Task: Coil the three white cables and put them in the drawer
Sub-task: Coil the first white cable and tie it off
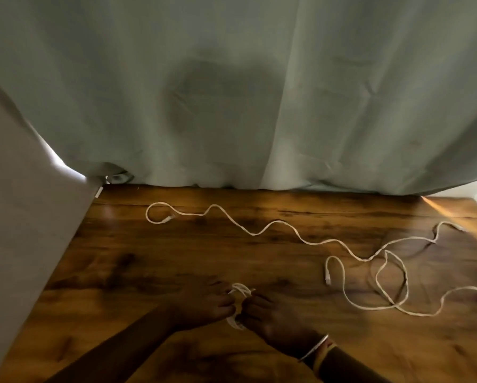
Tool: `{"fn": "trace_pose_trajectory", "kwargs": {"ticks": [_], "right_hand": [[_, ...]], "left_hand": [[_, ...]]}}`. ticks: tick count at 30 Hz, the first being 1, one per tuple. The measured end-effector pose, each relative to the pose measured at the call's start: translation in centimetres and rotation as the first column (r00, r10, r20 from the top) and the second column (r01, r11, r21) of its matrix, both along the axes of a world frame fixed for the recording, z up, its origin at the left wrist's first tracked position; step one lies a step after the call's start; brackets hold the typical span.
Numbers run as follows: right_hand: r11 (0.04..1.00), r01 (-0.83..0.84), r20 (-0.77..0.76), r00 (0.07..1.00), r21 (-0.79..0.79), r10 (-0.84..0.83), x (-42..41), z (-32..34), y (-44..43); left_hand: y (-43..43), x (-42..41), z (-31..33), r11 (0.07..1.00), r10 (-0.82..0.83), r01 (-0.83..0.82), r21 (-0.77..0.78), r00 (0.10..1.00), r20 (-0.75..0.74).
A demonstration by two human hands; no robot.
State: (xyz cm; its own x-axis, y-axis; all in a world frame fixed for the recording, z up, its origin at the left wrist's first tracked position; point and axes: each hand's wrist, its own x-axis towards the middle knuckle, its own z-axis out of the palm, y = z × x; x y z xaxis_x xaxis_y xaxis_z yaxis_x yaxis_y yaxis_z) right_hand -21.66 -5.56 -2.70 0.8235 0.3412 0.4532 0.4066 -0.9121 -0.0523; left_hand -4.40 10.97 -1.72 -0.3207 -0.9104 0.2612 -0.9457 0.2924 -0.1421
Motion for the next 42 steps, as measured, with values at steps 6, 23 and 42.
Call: {"fn": "trace_pose_trajectory", "kwargs": {"ticks": [6,23,42], "right_hand": [[0.997,-0.006,0.075,0.997,-0.078,0.012,-0.9,-2.5,1.9],[0.993,-0.008,-0.165,0.986,-0.118,-0.012,-2.0,-3.7,2.3],[0.789,0.475,-0.575,0.795,0.39,-0.194,-2.0,-2.9,1.7]], "left_hand": [[1.7,-0.9,-3.1,0.995,-0.039,0.032,0.096,0.996,0.077],[3.0,-1.6,-2.7,0.959,-0.103,0.107,0.263,0.994,-0.029],[2.0,-0.4,-1.8,0.955,0.131,-0.013,0.298,0.916,-0.379]]}}
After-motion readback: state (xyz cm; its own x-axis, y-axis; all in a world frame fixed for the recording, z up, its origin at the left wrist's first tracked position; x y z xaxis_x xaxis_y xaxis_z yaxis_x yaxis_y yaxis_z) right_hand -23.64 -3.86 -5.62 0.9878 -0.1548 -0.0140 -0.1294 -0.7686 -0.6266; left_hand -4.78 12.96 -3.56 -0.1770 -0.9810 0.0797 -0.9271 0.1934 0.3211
